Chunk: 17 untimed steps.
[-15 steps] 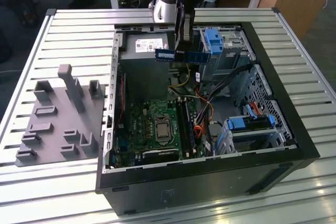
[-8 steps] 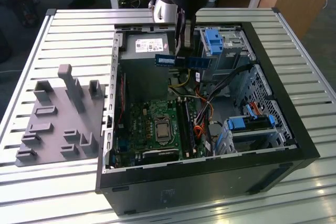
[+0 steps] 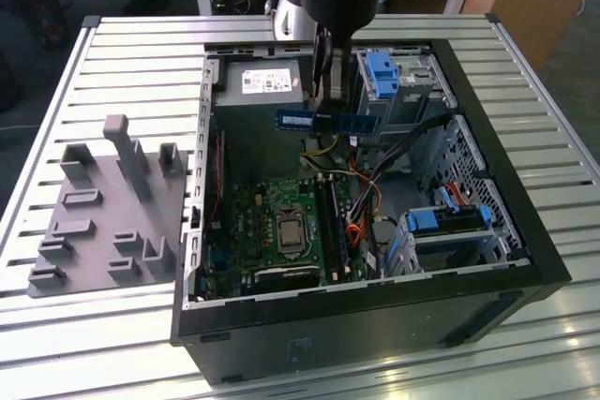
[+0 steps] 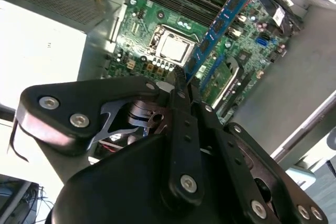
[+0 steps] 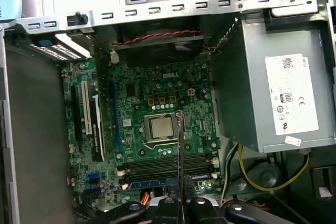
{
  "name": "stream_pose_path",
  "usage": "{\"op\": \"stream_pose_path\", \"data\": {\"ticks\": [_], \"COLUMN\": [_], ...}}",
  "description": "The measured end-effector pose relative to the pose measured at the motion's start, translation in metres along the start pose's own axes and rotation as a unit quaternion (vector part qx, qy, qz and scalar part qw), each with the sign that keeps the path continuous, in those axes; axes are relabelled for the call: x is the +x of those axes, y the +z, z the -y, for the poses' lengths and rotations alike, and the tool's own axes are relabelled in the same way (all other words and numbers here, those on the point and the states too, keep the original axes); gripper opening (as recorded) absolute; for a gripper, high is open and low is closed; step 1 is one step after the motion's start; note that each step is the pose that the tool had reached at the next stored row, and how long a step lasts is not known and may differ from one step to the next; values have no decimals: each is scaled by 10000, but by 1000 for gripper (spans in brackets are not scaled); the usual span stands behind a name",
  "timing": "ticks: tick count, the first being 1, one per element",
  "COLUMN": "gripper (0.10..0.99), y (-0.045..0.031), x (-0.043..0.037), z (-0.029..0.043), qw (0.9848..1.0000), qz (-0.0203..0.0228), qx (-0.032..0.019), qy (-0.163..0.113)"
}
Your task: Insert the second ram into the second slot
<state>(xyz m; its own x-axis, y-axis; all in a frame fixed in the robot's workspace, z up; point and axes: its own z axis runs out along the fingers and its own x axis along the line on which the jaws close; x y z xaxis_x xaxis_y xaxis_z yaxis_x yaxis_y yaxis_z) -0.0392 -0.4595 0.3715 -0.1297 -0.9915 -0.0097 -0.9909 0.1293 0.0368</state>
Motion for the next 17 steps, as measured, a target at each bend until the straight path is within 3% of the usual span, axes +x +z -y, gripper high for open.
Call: {"op": "stream_pose_path", "data": {"ticks": [6,17], "gripper": [137,137], "y": [2,6], "x": [118,123], "z": [-17,-16], "qw": [10000,9988], "qz": [-7,11], "qx": [1,5], "qy": [0,494]}}
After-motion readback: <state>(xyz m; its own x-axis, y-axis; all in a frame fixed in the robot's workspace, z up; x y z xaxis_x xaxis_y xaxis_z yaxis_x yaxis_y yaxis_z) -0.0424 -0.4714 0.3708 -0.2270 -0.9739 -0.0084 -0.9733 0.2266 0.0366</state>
